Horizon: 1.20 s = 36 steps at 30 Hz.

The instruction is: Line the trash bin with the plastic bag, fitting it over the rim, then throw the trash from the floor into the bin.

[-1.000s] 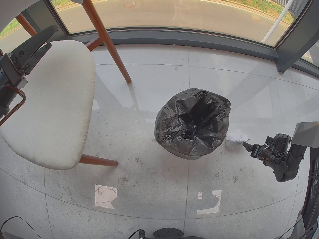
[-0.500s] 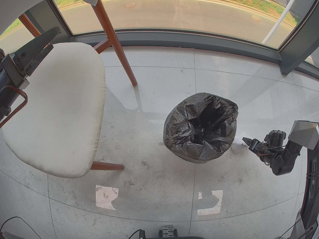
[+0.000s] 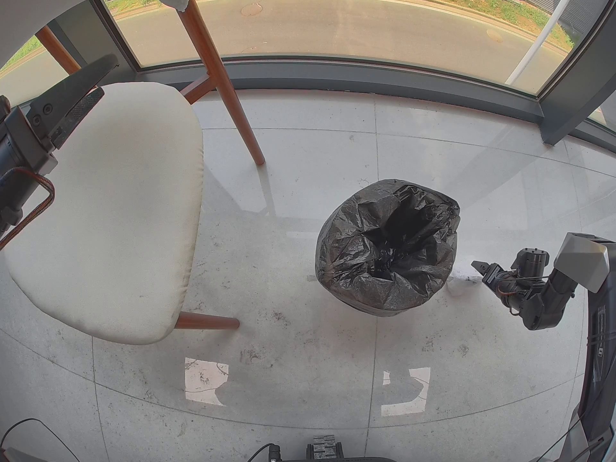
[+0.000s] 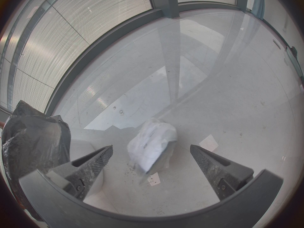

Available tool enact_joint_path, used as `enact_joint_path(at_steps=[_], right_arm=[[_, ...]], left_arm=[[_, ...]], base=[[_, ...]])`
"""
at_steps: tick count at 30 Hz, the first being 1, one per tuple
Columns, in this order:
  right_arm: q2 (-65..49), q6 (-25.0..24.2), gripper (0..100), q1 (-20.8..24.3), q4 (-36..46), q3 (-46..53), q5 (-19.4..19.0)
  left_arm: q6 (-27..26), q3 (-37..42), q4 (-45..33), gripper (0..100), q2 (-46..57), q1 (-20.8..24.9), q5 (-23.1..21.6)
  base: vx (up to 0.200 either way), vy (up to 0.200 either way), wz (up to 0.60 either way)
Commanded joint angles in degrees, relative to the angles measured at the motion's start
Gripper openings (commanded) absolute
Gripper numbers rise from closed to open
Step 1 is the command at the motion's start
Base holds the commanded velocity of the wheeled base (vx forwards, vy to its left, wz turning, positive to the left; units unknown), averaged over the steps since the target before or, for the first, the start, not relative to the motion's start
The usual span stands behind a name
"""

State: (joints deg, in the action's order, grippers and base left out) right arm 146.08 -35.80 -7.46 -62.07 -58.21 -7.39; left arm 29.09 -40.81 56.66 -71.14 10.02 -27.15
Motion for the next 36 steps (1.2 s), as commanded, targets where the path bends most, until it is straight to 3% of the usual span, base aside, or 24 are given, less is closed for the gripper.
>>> enact_joint_path(at_steps=[1,6,15,23,36], right_arm=[[3.33,-0.41,0,-0.19,-0.24,-1.73,-0.08],[4.83,-4.19,0,-0.19,-1.47,-2.7,-0.17],[2.72,-4.63,0,0.96,-4.11,-0.59,-0.17],[-23.21,-4.54,0,6.41,-6.04,13.12,-1.84],[-50.19,0.3,0,9.22,5.91,17.25,-2.54]], left_arm=[[0.01,0.03,0.2,100,-0.84,0.0,-0.01],[0.01,0.03,0.29,100,-0.84,0.0,-0.01],[0.01,0.03,0.29,100,-0.84,0.0,-0.1],[0.01,-0.14,0.38,100,-0.84,0.0,-0.36],[0.01,-0.06,0.55,100,-0.4,-0.09,-0.54]], base=[[0.0,0.0,0.0],[0.0,0.0,0.0],[0.0,0.0,0.0],[0.0,0.0,0.0],[0.0,0.0,0.0]])
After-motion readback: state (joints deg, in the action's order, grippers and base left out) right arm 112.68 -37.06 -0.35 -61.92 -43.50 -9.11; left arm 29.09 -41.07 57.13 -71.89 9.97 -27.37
